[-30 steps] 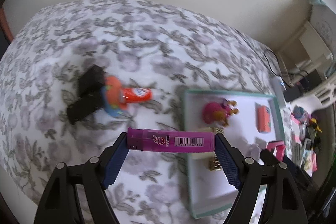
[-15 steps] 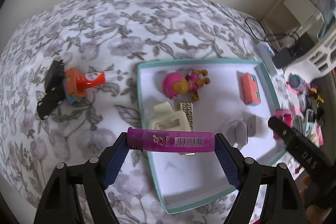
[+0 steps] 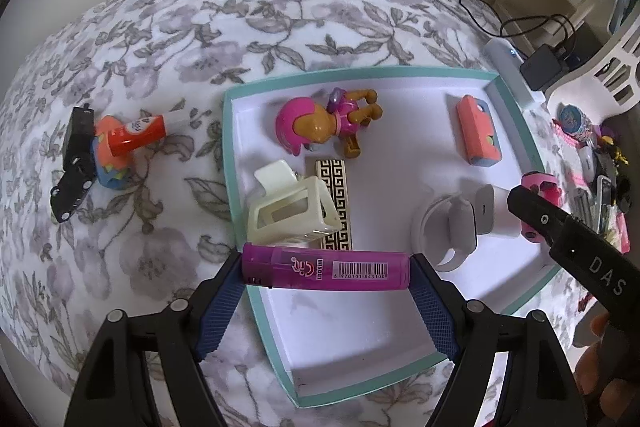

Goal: Organize rigid objects
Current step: 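Carry pink watch band in right gripper and magenta lighter in left over tray, then open left gripper dropping lighter into tray while right gripper releases watch band, then lift both grippers out of tray and move back toward the pile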

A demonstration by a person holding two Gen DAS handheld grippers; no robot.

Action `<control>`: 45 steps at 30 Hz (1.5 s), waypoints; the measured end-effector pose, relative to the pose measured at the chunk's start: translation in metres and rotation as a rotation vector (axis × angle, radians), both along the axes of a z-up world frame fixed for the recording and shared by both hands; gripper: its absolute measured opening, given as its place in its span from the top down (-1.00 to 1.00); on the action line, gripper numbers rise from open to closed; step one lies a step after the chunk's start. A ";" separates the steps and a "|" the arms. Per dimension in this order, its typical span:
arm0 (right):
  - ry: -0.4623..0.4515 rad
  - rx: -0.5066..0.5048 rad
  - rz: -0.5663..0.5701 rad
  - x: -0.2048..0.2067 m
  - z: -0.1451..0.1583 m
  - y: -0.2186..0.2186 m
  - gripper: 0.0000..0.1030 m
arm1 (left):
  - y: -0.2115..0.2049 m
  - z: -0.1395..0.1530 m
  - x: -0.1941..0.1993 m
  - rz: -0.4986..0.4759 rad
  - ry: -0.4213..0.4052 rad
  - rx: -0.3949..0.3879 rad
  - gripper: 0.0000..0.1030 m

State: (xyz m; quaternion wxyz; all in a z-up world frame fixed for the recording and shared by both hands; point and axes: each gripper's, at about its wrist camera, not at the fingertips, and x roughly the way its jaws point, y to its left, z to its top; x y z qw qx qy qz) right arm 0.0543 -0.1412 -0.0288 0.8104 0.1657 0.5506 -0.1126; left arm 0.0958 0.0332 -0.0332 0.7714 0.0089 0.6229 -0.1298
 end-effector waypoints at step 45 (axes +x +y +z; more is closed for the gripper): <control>-0.038 -0.045 0.024 0.002 0.012 0.003 -0.46 | 0.021 0.012 0.009 0.082 -0.010 -0.018 -0.99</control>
